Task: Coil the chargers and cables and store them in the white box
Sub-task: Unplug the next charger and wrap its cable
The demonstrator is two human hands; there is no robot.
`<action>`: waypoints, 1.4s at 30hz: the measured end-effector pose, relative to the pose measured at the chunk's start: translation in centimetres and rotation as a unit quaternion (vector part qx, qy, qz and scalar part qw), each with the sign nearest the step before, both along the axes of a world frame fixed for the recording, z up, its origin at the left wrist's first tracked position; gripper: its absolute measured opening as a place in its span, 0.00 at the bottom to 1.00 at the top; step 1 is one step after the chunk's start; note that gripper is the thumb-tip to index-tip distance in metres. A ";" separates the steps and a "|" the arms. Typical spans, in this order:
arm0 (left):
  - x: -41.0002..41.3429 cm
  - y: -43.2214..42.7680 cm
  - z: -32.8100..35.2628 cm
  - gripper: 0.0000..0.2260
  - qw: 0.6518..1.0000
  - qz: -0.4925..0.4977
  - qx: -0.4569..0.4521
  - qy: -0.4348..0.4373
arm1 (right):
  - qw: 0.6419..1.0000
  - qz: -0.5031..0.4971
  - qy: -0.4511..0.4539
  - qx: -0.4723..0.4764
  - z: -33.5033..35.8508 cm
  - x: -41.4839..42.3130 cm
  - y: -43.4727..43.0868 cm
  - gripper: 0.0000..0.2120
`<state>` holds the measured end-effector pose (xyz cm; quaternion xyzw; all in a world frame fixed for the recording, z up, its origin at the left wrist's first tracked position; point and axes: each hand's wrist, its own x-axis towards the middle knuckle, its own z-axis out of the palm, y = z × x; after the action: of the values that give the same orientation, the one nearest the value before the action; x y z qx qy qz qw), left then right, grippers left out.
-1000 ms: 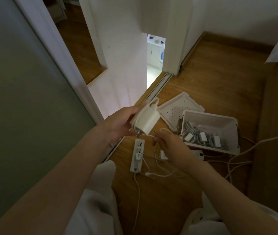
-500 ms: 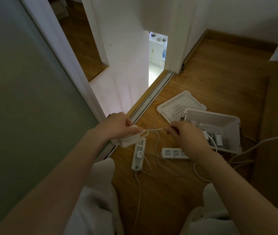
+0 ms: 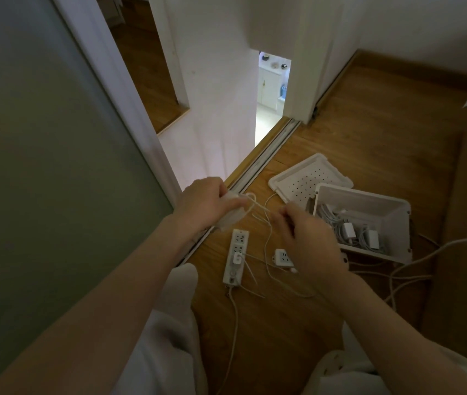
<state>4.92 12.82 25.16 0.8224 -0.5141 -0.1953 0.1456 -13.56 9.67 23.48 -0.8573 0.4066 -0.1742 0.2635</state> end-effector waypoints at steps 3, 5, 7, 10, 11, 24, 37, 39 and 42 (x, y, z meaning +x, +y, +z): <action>0.1 -0.4 0.0 0.18 0.995 0.065 -0.054 0.054 | 0.995 0.063 0.018 0.074 0.0 0.9 2.4 0.11; 0.1 -0.5 -0.1 0.18 0.981 0.115 -0.072 0.136 | 0.990 0.083 0.024 0.114 -0.4 1.4 3.7 0.10; -0.4 -0.6 0.0 0.18 0.952 0.163 -0.079 0.247 | 0.988 0.091 0.033 0.122 -0.8 1.9 4.3 0.08; -1.5 -0.5 0.8 0.20 0.897 0.194 -0.058 0.393 | 0.986 0.098 0.046 0.123 -1.4 2.0 4.2 0.08; -1.8 -0.5 1.0 0.21 0.875 0.198 -0.053 0.438 | 0.986 0.104 0.050 0.119 -1.5 1.9 4.1 0.08; -1.4 -0.5 2.5 0.21 0.760 0.110 0.038 0.639 | 0.985 0.121 0.122 -0.016 -0.6 -0.1 -1.1 0.06; 0.8 0.0 -0.1 0.22 0.987 -0.028 0.142 0.077 | 0.996 0.022 -0.011 0.085 -0.6 -0.8 -2.6 0.12; 0.8 -0.3 -0.2 0.22 0.993 -0.010 0.102 0.055 | 0.997 0.026 -0.012 0.066 -0.2 -0.7 -2.0 0.13; 0.7 -0.4 -0.4 0.21 0.997 0.013 0.052 0.048 | 0.998 0.045 0.015 0.030 0.4 -0.5 -1.1 0.13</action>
<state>5.58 12.43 24.77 0.8250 -0.4852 -0.2592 0.1295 -14.08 8.54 23.89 -0.8690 0.3765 -0.1365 0.2906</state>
